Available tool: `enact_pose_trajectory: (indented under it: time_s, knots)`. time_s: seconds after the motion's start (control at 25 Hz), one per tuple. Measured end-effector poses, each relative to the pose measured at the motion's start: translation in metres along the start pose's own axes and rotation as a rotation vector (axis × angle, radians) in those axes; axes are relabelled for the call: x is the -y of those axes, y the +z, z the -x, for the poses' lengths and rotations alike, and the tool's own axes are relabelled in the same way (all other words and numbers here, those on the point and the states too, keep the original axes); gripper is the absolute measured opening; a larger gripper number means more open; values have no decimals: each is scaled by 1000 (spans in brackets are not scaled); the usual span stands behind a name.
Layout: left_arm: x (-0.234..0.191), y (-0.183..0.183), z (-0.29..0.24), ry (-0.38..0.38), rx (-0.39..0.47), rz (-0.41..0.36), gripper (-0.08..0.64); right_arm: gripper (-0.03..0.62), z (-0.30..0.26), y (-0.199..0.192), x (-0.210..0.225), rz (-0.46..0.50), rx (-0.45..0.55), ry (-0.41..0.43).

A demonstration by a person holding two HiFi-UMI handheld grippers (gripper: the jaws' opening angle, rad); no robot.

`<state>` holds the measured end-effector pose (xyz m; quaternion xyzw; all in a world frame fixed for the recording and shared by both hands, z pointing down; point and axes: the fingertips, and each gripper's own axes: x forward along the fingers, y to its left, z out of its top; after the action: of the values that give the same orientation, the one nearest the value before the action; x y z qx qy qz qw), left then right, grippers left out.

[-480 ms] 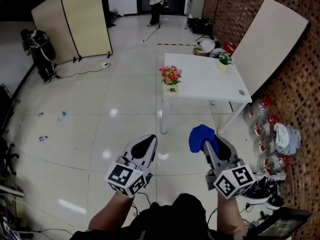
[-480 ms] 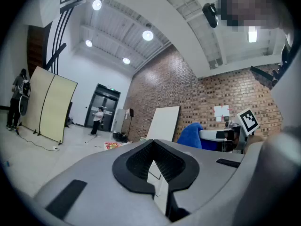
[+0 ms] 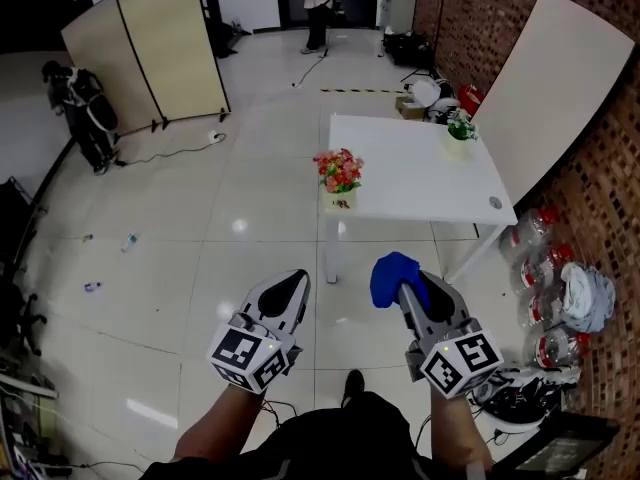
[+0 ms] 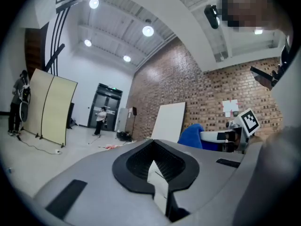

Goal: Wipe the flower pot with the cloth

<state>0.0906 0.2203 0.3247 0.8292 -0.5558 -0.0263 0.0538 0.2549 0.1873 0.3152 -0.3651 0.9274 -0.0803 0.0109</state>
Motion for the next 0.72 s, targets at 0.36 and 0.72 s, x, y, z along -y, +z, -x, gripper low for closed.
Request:
enact_pose_trajectory:
  time_s: [0.36,0.72]
  knots:
    - [-27,4,-86,76,-8,-24,5,98,-67,9,63,14,-18,111]
    - [-87,-9,-127,113,-25,12,5,98,-142,-7,83,-16,-65,124]
